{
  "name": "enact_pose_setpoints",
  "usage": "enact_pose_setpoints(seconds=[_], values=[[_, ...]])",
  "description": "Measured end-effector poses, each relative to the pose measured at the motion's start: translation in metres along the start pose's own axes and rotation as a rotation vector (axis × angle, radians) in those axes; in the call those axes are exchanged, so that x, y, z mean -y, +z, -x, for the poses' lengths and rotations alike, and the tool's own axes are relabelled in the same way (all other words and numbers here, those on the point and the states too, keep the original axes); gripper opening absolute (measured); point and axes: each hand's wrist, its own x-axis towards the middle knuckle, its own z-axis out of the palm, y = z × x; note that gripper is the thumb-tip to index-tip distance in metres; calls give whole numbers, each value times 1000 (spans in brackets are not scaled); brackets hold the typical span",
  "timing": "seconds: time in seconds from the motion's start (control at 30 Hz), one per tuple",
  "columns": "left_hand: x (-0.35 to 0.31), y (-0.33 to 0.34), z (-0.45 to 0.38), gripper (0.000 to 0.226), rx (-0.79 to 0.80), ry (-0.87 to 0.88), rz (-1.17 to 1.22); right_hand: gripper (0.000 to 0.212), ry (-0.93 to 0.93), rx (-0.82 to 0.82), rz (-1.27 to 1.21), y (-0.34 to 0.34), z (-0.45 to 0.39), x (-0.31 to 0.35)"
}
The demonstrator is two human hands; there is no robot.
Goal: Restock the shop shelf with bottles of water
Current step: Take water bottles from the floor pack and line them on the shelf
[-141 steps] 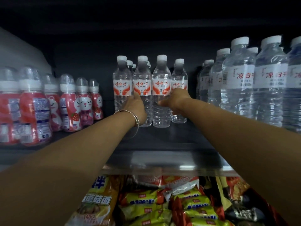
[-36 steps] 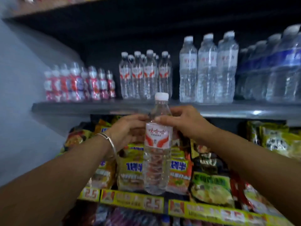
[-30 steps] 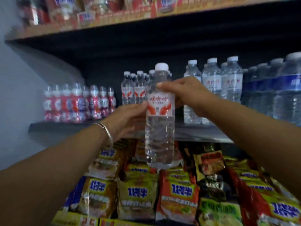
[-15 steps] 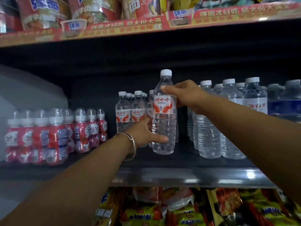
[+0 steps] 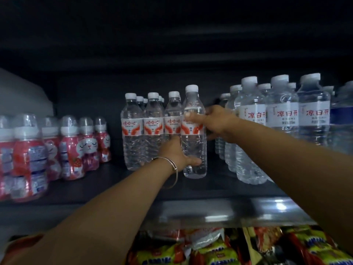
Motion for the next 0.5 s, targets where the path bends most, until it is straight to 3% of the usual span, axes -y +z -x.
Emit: enact_pose_setpoints(seconds=[0.13, 0.5], values=[[0, 5, -6, 67, 8, -49, -8, 38, 176, 90, 77, 9, 1, -18], [9, 2, -16, 36, -3, -86, -54, 32, 159, -86, 191, 23, -26, -35]])
